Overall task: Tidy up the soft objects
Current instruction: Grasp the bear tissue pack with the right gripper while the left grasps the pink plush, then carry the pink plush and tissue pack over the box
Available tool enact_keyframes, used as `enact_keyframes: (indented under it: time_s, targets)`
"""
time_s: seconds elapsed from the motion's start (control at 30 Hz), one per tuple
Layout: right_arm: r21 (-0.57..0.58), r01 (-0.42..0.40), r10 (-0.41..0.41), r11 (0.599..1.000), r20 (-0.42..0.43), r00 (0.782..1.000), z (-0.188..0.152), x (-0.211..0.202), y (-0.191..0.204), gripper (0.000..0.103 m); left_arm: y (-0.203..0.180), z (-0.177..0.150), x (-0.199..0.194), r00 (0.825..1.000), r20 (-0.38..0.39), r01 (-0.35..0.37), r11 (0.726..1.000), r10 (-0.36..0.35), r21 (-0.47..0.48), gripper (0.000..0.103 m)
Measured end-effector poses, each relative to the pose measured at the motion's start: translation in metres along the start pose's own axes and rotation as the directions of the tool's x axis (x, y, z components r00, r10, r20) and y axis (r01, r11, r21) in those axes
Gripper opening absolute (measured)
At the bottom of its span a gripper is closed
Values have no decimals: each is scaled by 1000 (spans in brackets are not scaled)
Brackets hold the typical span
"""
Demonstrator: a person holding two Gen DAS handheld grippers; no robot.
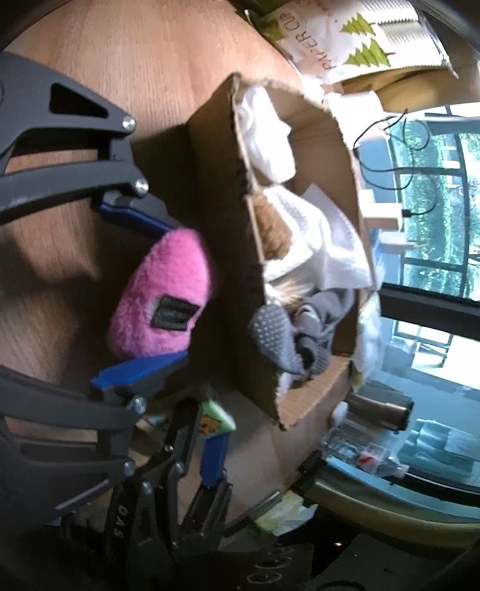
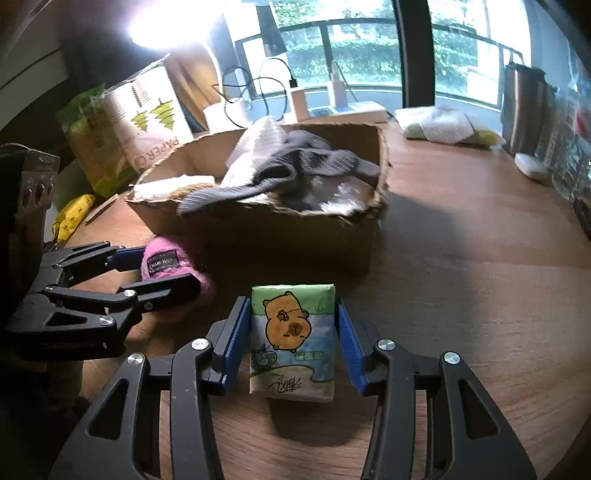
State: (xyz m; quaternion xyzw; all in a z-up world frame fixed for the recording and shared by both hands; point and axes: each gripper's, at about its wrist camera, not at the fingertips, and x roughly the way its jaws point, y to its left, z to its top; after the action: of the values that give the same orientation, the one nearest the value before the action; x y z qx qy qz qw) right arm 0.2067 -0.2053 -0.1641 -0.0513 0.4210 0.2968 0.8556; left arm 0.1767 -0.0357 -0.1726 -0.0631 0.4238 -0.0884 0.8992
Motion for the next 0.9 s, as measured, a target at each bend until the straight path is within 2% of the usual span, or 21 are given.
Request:
enact_keyframes:
  time_s: [0.47, 0.9]
  targets:
    - [-51, 31, -33, 998, -35, 999, -2, 13, 24, 48, 24, -8, -31, 998, 64, 7, 999, -5, -42, 61]
    - [-102, -7, 15, 995, 72, 997, 34, -17, 53, 48, 38, 6, -63, 988, 151, 12, 998, -2, -62, 61]
